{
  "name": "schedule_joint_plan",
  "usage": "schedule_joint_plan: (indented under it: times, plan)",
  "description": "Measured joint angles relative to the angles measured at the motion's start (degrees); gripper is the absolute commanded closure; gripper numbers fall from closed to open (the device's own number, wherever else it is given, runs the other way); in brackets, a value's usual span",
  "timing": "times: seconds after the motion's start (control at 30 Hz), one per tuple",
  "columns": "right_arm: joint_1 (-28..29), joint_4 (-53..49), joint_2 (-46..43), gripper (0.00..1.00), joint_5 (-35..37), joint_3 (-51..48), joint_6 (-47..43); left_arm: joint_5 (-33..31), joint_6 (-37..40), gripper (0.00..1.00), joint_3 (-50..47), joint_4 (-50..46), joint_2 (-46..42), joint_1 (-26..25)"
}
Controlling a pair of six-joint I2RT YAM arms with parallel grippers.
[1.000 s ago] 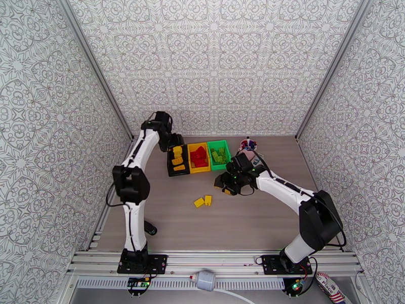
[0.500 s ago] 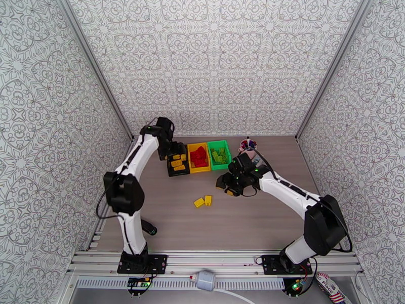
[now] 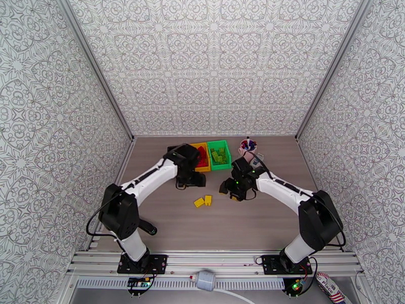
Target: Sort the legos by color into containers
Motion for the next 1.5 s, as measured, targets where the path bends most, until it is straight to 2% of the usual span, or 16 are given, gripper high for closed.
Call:
schedule_joint_plan:
  times: [0.17, 0.37, 0.57, 0.97, 1.23, 1.4, 1.5]
  plan:
    - [-0.1, -0.4, -4.1, 0.44, 1.4, -7.7, 0.4, 0.9, -1.8, 0.31, 1.0, 1.2, 5.7, -5.6]
    - [-1.3, -0.3, -11.6, 0.44, 2.3, -14.2, 1.2, 1.1, -3.3, 0.35, 4.2, 1.0, 13.0, -7.9]
    - [-1.9, -0.3, -15.3, 0.44, 2.4, -17.9, 2.3, -0.2, -3.7, 0.38, 8.3, -0.7, 16.5, -9.3]
    - [-2.4, -0.2, -16.7, 0.44, 2.4, -18.4, 2.6, -6.4, -3.7, 0.35, 11.3, -4.6, 16.7, -10.3]
    - [-2.4, -0.2, -16.7, 0.44, 2.4, -18.4, 2.6, -7.0, -3.4, 0.34, 11.6, -5.3, 16.9, -9.9]
    - [-2.4, -0.2, -16.7, 0.45, 2.4, -18.4, 2.6, -7.0, -3.2, 0.35, 11.8, -5.2, 19.9, -9.8]
    - [-2.4, -0.2, -16.7, 0.45, 2.4, -18.4, 2.6, -7.0, -3.1, 0.41, 11.8, -5.2, 22.4, -9.8]
